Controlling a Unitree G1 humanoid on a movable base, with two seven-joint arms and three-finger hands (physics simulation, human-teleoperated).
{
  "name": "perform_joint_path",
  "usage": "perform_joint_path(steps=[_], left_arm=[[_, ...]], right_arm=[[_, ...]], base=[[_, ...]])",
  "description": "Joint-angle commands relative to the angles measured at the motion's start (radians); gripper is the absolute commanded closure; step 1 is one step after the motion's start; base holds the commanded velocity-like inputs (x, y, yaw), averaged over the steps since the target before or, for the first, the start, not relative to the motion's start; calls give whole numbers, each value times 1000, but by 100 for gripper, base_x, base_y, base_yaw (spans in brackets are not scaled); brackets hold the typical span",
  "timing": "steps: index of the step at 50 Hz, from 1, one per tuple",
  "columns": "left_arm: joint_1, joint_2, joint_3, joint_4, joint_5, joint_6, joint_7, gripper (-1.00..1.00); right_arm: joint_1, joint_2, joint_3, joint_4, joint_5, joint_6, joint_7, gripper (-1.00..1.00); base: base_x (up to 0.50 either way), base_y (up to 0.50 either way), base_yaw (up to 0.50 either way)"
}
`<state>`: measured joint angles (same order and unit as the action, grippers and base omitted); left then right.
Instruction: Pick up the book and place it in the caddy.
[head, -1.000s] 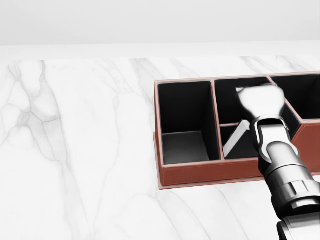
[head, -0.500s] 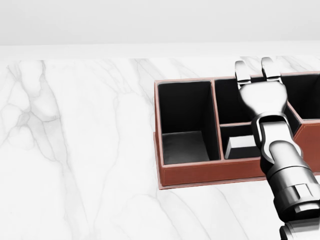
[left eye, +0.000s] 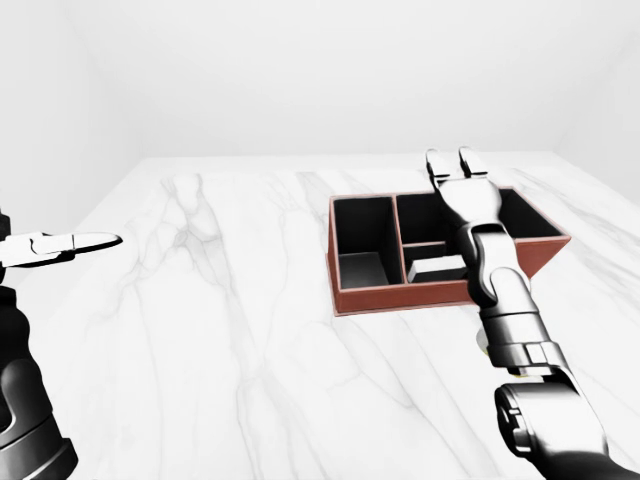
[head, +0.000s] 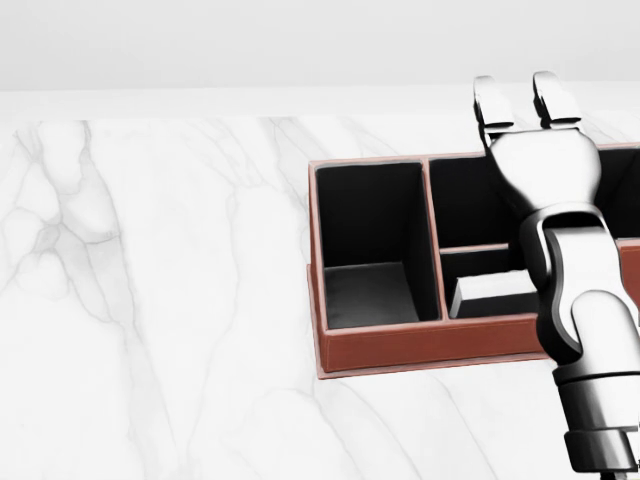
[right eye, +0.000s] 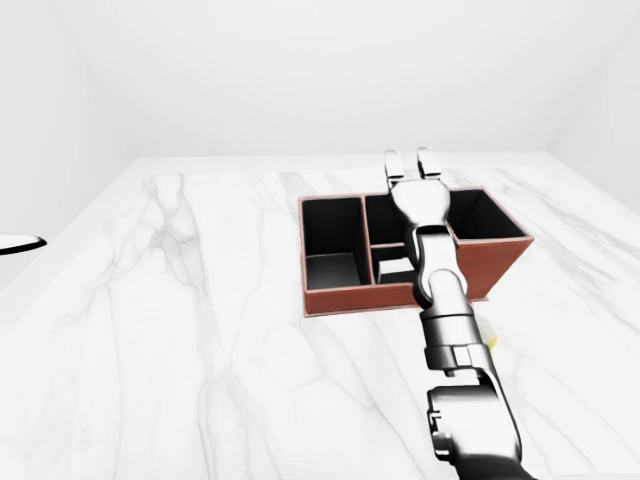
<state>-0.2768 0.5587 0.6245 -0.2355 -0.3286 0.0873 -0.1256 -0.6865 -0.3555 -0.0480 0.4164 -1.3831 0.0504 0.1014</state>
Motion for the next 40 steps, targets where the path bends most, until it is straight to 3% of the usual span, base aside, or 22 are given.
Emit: perform_joint_path(steps=[1, 3, 5, 11, 19, 24, 29, 40], left_arm=[[-1, 1, 3, -21, -2, 0, -1, -100], [-3, 3, 3, -32, -2, 0, 0, -100], [-3, 2, 2, -26, 1, 0, -3, -100], [-2, 2, 4, -36, -1, 0, -7, -100], [1, 1, 9, -42, -3, 0, -13, -100], [2, 0, 10, -46, -3, 0, -14, -100], [2, -2, 7, -40, 1, 0, -14, -100], [5, -3, 4, -46, 7, 0, -16, -100]], right_arm=[[111, -3, -58, -276, 99, -68, 143, -100], [124, -7, -64, -296, 107, -70, 160, -100], [144, -9, -73, -310, 150, -106, 156, -100], [193, -5, -102, -382, 253, -122, 203, -100], [252, -14, -143, -485, 346, -103, 253, -100], [288, -26, -162, -517, 383, -117, 261, -100], [304, -39, -201, -570, 445, -88, 308, -100], [339, -65, -243, -610, 508, -72, 322, -100]], base=[[0, 0, 0], [0, 0, 0], [0, 0, 0], [0, 0, 0], [0, 0, 0], [0, 0, 0], [0, 0, 0], [0, 0, 0]])
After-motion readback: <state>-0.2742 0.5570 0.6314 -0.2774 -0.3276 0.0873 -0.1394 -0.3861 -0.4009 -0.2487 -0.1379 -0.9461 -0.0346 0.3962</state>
